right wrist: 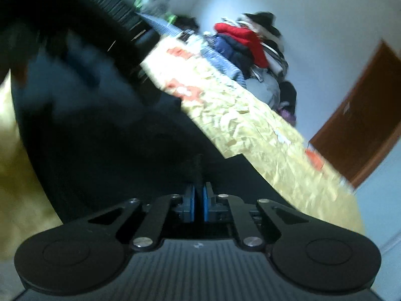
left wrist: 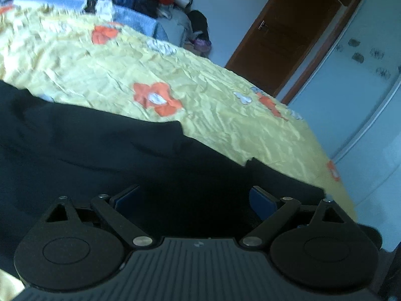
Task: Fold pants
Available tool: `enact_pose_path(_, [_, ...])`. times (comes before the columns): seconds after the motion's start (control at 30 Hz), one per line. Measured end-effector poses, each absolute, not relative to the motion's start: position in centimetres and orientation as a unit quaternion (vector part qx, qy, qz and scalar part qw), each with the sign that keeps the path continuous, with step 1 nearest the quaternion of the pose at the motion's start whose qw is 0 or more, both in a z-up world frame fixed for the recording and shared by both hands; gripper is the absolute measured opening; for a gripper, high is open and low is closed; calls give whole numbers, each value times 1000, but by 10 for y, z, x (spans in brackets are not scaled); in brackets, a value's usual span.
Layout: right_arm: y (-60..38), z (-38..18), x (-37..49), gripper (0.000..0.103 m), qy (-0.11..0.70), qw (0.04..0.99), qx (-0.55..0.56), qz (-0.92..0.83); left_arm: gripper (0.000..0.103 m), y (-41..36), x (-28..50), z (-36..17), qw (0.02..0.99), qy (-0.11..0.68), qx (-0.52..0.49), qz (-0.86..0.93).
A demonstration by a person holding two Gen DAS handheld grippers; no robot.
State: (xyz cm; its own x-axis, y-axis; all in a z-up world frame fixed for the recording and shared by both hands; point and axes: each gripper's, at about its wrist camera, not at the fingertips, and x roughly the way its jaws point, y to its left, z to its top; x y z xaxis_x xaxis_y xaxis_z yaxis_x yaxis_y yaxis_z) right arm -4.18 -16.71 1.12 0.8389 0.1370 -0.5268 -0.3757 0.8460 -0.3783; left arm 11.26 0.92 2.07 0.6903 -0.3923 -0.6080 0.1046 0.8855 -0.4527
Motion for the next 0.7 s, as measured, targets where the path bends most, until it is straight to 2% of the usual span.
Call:
enact_pose_path(0.13, [-186, 26, -39, 6, 255, 936, -176, 166, 96, 2, 136, 11, 856, 403, -263, -190])
enact_pose_path(0.37, [-177, 25, -54, 6, 252, 928, -176, 210, 95, -31, 167, -19, 775, 457, -346, -267])
enact_pose_path(0.4, [-175, 25, -54, 6, 253, 928, -172, 212, 91, -35, 168, -21, 771, 455, -351, -274])
enact_pose_path(0.47, [-177, 25, -52, 6, 258, 928, -159, 216, 69, -40, 167, -22, 769, 442, -358, -292])
enact_pose_path(0.5, [-178, 25, -52, 6, 258, 929, -156, 215, 46, -42, 166, -21, 771, 440, -354, -294])
enact_pose_path(0.53, [-178, 26, -51, 6, 258, 929, -155, 215, 28, -44, 165, -20, 778, 439, -341, -292])
enact_pose_path(0.6, [-175, 26, -52, 6, 257, 929, -156, 215, 13, -42, 162, -16, 800, 430, -316, -273])
enact_pose_path(0.7, [-168, 29, -51, 6, 252, 929, -148, 226, 8, -35, 151, -8, 838, 406, -273, -241])
